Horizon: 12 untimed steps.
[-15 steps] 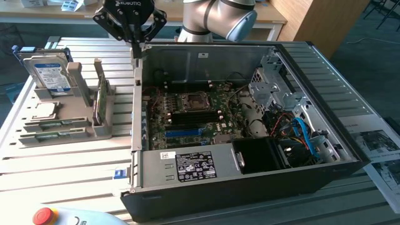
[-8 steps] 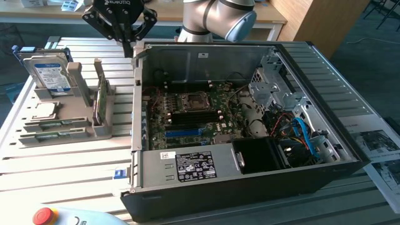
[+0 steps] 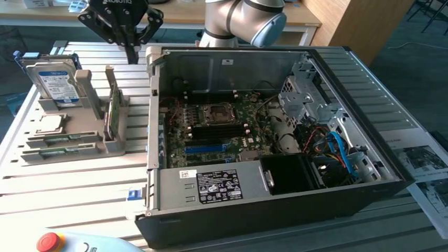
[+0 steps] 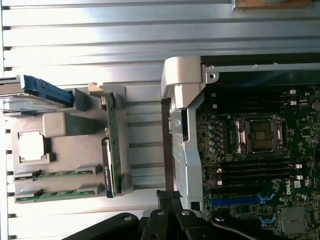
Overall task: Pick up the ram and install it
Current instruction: 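Reach for the ram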
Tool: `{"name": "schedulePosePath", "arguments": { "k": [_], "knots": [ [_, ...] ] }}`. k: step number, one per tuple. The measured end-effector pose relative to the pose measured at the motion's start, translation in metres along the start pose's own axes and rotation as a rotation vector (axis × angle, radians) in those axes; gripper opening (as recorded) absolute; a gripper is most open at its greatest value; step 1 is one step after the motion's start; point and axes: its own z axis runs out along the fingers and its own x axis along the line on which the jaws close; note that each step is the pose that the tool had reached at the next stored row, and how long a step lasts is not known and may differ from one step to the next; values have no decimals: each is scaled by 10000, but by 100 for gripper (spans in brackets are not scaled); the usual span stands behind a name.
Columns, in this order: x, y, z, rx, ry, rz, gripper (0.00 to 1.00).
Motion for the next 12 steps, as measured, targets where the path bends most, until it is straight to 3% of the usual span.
{"name": "schedulePosePath", "arguments": {
  "k": [12],
  "knots": [
    [323, 24, -7, 1, 0, 0, 10]
  ]
}}
